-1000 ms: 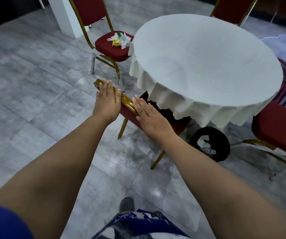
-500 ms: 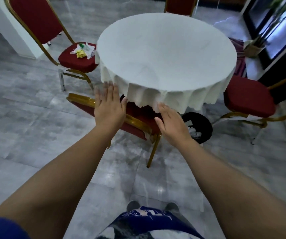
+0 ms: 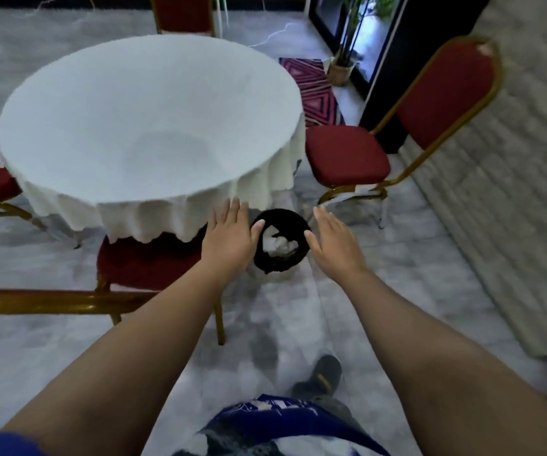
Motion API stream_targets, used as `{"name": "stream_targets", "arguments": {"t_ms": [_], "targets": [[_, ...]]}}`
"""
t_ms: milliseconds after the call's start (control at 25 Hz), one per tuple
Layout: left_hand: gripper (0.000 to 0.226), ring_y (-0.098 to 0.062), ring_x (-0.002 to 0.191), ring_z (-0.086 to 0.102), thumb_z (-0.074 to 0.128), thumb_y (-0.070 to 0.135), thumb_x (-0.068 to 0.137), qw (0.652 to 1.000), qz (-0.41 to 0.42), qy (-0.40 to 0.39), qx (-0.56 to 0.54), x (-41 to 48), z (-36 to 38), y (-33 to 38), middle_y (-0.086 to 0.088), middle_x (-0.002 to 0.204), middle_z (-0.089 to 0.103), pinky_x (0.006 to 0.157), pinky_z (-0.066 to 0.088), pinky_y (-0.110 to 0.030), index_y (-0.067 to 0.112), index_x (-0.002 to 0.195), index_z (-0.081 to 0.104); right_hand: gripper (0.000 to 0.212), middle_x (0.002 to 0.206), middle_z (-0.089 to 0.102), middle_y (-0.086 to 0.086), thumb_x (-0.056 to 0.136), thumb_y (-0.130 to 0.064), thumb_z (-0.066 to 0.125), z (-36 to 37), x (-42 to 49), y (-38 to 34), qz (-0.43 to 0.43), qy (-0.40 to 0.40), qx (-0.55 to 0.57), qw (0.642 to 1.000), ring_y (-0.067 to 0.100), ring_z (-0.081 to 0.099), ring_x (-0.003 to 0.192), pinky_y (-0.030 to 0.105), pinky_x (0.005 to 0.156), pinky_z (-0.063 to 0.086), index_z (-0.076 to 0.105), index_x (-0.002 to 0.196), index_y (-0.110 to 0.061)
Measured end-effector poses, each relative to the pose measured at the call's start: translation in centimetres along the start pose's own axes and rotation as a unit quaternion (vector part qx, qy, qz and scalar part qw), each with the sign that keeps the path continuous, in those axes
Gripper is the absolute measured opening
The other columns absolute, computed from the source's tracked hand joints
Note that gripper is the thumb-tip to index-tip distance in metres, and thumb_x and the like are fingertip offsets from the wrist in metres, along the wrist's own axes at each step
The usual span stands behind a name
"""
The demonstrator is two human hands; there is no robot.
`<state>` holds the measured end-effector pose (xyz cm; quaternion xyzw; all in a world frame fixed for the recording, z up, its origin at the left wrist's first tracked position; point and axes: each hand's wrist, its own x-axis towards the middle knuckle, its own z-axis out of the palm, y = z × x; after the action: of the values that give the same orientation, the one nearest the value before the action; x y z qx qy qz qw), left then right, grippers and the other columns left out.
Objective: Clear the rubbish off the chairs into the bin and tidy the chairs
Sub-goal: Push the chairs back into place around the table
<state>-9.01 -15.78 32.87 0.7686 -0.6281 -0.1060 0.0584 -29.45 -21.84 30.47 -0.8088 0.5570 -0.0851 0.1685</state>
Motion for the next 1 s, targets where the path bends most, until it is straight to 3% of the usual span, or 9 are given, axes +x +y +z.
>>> {"name": "stream_targets", "arguments": {"t_ms": [440, 720, 1000], "targets": [[0.066, -0.023, 0.15, -0.001, 0.012, 0.05, 0.103, 0.993, 0.09, -0.064, -0.038, 17.7, 5.3, 24.8, -0.01, 0.163, 0.005, 0.121, 0.001, -0.042, 0.01, 0.155, 0.007, 0.059, 0.164, 0.023, 0.008, 0.104, -0.04, 0.033, -10.7, 8.8, 25.9, 0.128, 0.063, -0.008, 0.99, 0.026, 0.025, 0.15, 0.042, 0.121, 0.021, 0.025, 0.156, -0.013], [0.064, -0.022, 0.15, -0.004, 0.016, 0.046, 0.103, 0.984, 0.147, -0.085, -0.054, 27.6, 6.5, 36.7, -0.009, 0.163, 0.0, 0.122, -0.002, -0.042, 0.011, 0.156, 0.005, 0.056, 0.163, 0.024, 0.011, 0.105, -0.032, 0.038, -15.7, 14.3, 36.3, 0.175, 0.111, 0.011, 0.978, 0.025, 0.026, 0.149, 0.039, 0.121, 0.021, 0.029, 0.154, -0.009], [0.067, -0.024, 0.15, -0.003, 0.016, 0.049, 0.103, 0.978, 0.172, -0.086, -0.078, 42.4, 8.4, 45.9, -0.013, 0.162, 0.004, 0.121, -0.001, -0.043, 0.007, 0.155, 0.007, 0.056, 0.163, 0.026, 0.01, 0.105, -0.035, 0.035, -21.5, 27.5, 46.5, 0.186, 0.147, 0.013, 0.971, 0.025, 0.027, 0.149, 0.042, 0.122, 0.023, 0.029, 0.154, -0.009]]}}
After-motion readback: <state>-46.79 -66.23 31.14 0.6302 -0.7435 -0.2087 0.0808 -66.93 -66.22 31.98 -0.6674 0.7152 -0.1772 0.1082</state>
